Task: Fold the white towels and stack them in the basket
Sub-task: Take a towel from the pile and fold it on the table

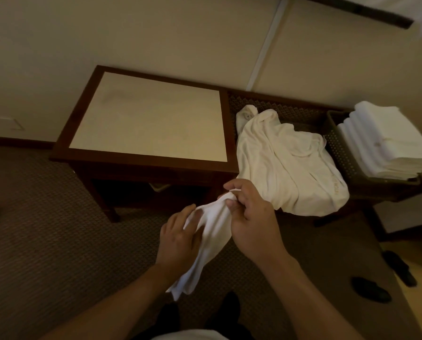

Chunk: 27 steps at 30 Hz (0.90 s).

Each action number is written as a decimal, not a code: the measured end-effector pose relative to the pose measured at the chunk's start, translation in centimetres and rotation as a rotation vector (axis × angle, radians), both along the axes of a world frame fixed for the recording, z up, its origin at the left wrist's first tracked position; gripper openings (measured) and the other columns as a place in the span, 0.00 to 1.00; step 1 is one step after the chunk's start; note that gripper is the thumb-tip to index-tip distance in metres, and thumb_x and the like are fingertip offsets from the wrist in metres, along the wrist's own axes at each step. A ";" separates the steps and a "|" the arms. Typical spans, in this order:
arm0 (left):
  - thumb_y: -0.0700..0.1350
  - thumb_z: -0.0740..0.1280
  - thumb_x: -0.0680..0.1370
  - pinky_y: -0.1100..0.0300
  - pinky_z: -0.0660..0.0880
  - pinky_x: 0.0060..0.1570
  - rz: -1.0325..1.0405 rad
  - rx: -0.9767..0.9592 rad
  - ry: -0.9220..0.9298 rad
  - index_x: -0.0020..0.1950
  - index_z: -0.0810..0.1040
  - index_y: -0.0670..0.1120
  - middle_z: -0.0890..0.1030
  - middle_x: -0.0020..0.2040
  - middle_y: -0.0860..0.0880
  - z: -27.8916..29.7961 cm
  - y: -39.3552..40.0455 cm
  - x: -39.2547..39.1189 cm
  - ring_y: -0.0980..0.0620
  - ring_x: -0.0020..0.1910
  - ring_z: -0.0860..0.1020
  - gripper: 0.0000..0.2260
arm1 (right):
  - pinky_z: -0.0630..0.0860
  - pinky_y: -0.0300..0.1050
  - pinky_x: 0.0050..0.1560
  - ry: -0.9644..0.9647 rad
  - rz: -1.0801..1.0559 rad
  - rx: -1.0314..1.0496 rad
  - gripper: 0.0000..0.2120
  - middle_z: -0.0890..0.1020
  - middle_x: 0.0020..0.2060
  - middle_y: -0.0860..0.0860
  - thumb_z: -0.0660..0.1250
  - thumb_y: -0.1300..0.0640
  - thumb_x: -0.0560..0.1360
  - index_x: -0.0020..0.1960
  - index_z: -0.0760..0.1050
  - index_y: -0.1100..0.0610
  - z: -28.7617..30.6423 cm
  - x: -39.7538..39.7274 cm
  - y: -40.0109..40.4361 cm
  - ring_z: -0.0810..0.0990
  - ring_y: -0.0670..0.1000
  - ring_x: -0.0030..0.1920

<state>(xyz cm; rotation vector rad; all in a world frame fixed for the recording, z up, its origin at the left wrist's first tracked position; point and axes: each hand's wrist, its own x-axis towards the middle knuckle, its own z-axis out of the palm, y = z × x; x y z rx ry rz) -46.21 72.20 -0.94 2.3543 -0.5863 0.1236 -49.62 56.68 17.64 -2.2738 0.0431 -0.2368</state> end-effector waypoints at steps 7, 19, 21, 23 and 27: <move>0.52 0.61 0.79 0.50 0.71 0.69 -0.148 -0.237 0.360 0.72 0.76 0.52 0.70 0.75 0.53 -2.0 2.1 1.4 0.54 0.74 0.68 0.21 | 0.78 0.44 0.42 0.053 0.061 0.020 0.12 0.81 0.43 0.46 0.64 0.63 0.82 0.62 0.73 0.51 -0.5 -0.1 1.2 0.81 0.46 0.43; 0.56 0.67 0.75 0.61 0.71 0.56 -0.059 -0.221 0.434 0.62 0.81 0.47 0.68 0.69 0.56 -0.8 2.9 5.2 0.58 0.61 0.72 0.20 | 0.79 0.40 0.47 0.146 0.198 0.120 0.11 0.81 0.50 0.36 0.64 0.66 0.81 0.62 0.76 0.57 1.2 -1.2 0.9 0.82 0.44 0.49; 0.53 0.69 0.76 0.59 0.72 0.56 -0.104 -0.197 0.405 0.58 0.83 0.49 0.69 0.65 0.56 -0.5 3.0 6.0 0.56 0.60 0.73 0.14 | 0.79 0.40 0.48 0.146 0.186 0.154 0.11 0.82 0.49 0.34 0.64 0.67 0.80 0.61 0.77 0.58 1.6 -1.4 0.5 0.82 0.43 0.50; 0.48 0.72 0.78 0.60 0.71 0.54 -0.127 -0.150 0.381 0.54 0.85 0.52 0.71 0.61 0.57 -0.3 3.4 6.7 0.57 0.56 0.73 0.06 | 0.78 0.38 0.48 0.138 0.148 0.200 0.11 0.83 0.47 0.39 0.65 0.67 0.80 0.61 0.77 0.58 1.9 -1.4 -0.4 0.82 0.44 0.49; 0.44 0.72 0.79 0.61 0.74 0.53 -0.055 -0.241 0.398 0.53 0.83 0.52 0.73 0.57 0.56 0.2 3.3 7.0 0.59 0.54 0.74 0.05 | 0.79 0.40 0.54 0.135 0.115 0.292 0.13 0.86 0.48 0.44 0.64 0.68 0.80 0.61 0.75 0.56 2.6 -1.4 -1.7 0.83 0.46 0.53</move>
